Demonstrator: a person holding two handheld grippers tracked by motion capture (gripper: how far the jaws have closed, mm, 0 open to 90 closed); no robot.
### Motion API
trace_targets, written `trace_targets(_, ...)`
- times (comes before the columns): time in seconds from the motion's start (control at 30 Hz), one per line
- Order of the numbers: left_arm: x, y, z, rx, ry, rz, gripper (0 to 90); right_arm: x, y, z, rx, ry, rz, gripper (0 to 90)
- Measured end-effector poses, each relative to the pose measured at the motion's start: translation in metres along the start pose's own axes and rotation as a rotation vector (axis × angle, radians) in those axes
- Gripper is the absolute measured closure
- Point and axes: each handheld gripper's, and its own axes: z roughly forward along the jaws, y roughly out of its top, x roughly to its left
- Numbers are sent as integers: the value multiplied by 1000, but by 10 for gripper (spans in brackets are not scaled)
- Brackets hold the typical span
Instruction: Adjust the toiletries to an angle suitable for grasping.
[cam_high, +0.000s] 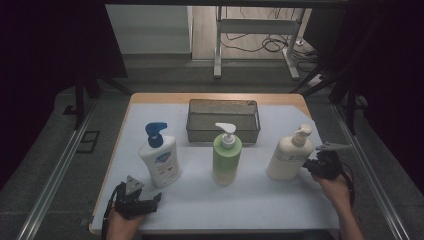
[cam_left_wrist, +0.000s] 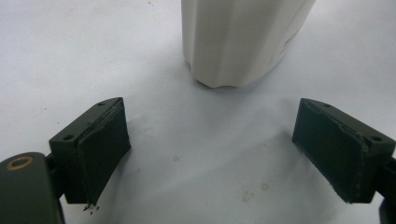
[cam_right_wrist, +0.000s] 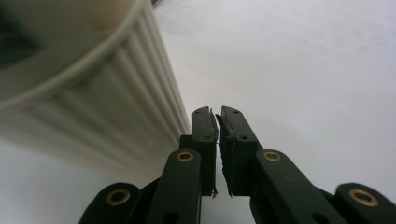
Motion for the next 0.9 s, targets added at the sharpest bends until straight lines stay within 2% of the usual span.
trace_targets(0.2,0,0,0,0,0,0,103,-6,-1,11,12,32,-5,847)
trace_targets(0.33,0,0,0,0,0,0,103,-8,-5,12,14,61,3,867)
trace_targets(0.43,0,0,0,0,0,0,103,-8,-6,11,16,66,5,869)
trace_targets(0.9,0,0,0,0,1,0,103,8,-12,10,21,80,-31,868)
